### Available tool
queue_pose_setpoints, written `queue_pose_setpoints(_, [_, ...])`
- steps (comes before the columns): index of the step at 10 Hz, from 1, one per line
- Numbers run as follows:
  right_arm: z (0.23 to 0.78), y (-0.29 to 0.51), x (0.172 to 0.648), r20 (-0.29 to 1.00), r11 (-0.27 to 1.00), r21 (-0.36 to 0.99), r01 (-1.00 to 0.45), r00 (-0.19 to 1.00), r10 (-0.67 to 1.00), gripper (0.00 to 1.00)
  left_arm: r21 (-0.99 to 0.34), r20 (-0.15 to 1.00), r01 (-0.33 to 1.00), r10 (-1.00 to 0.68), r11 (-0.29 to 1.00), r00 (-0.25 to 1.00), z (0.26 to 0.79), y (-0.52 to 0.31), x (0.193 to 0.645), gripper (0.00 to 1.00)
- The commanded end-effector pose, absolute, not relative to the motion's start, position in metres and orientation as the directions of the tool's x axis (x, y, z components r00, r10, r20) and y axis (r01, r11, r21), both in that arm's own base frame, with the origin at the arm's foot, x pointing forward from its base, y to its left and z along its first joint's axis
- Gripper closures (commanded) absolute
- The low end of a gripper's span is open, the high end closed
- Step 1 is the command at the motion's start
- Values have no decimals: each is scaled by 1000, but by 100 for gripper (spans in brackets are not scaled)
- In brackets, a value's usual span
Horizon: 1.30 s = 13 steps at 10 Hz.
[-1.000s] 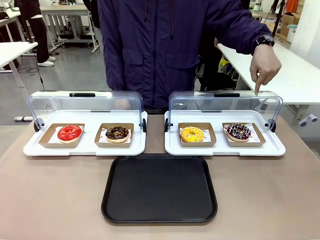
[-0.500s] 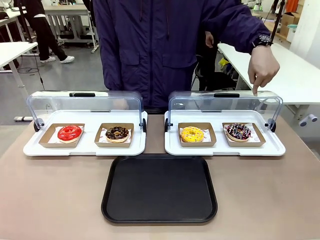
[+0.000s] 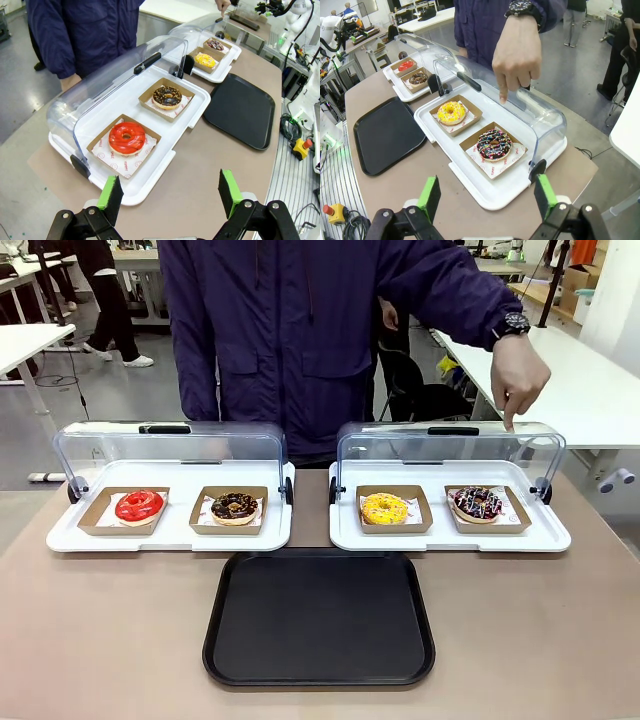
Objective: Move the fourth donut from the left to the tray.
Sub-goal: Pick up the Paper togo box containing the Donut indicated by the person and place it on the Handle tray.
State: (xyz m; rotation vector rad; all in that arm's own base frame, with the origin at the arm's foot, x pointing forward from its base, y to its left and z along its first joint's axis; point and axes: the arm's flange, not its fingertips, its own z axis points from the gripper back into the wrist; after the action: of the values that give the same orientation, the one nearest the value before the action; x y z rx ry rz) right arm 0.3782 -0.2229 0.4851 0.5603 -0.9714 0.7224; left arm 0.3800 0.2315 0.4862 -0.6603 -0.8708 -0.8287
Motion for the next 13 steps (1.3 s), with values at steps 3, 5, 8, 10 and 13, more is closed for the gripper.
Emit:
queue_pose_setpoints(3, [486,-224,382,899,634,85,-768,333,284,0,-160,861,842,-344,515,374,488,232,380,0])
queue_pose_setpoints(5, [486,-224,382,899,634,85,-768,333,284,0,-160,861,842,-344,515,374,488,232,380,0])
queue_pose_setpoints(8, [495,-206,383,862,627,56,-777,355,363,0,-160,861,842,-344,515,374,488,232,380,0])
queue_pose_setpoints(10, [512,-165,397,793,607,-82,-791,317,520,0,-160,861,842,-344,515,374,488,232,380,0])
queue_pose_setpoints(13, [507,-96,413,600,467,-232,-853,252,759,0,-160,861,842,-344,515,374,488,232,380,0])
